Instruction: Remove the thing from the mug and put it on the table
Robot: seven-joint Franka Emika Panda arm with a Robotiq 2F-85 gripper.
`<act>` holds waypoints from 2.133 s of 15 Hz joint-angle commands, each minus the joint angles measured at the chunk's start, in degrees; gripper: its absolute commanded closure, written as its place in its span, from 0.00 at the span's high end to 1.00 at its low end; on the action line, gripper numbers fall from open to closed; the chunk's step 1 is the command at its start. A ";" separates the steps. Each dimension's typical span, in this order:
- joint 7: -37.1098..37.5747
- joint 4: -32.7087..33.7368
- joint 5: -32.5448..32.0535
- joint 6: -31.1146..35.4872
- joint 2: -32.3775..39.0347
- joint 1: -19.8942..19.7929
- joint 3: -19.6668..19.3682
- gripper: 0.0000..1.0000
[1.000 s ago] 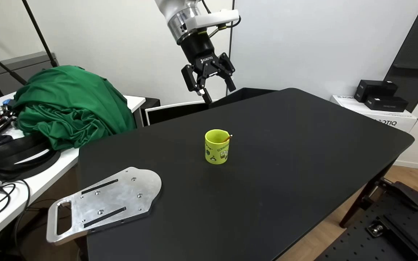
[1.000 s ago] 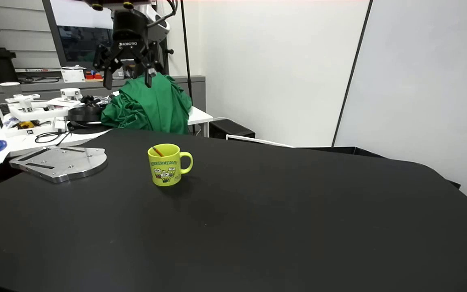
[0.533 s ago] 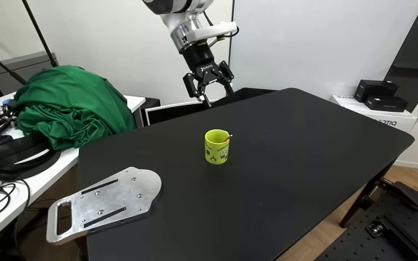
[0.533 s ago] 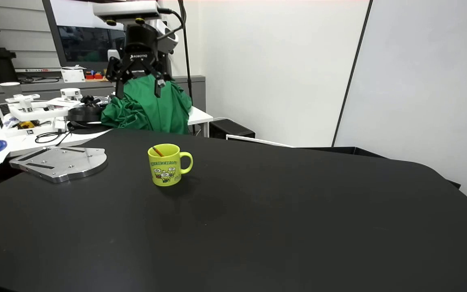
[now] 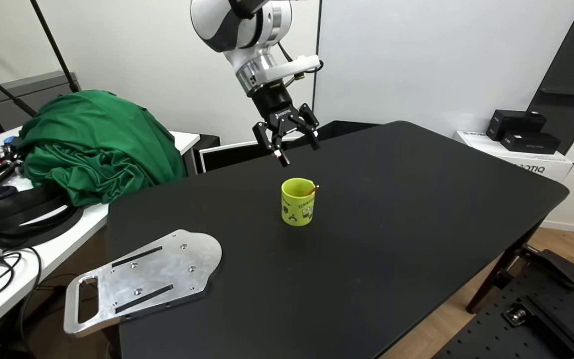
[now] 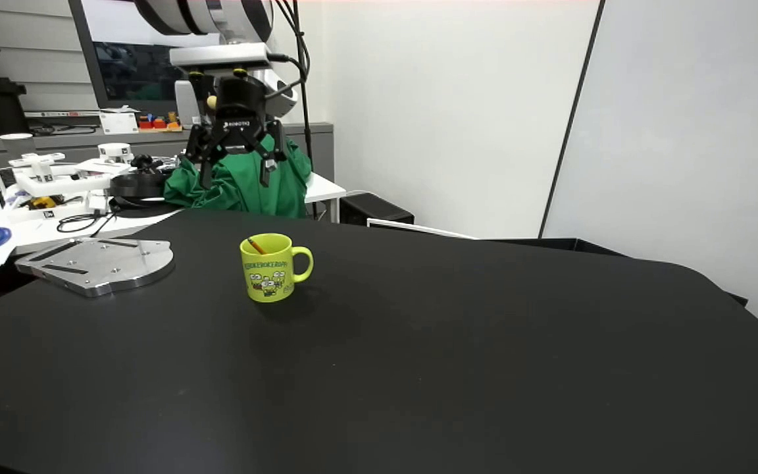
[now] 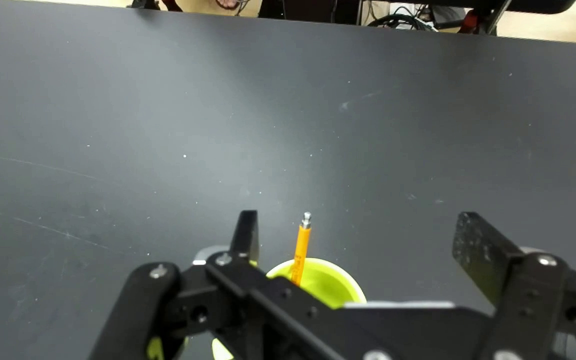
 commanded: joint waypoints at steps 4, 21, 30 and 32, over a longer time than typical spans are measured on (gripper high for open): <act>0.12 3.17 0.34 -0.90 3.45 0.35 -1.21 1.00; 0.84 2.14 2.95 0.46 7.68 -0.78 -2.01 1.00; 0.98 1.87 4.55 1.06 8.65 -1.85 -2.63 1.00; 0.98 1.79 4.98 1.11 8.72 -2.09 -2.74 1.00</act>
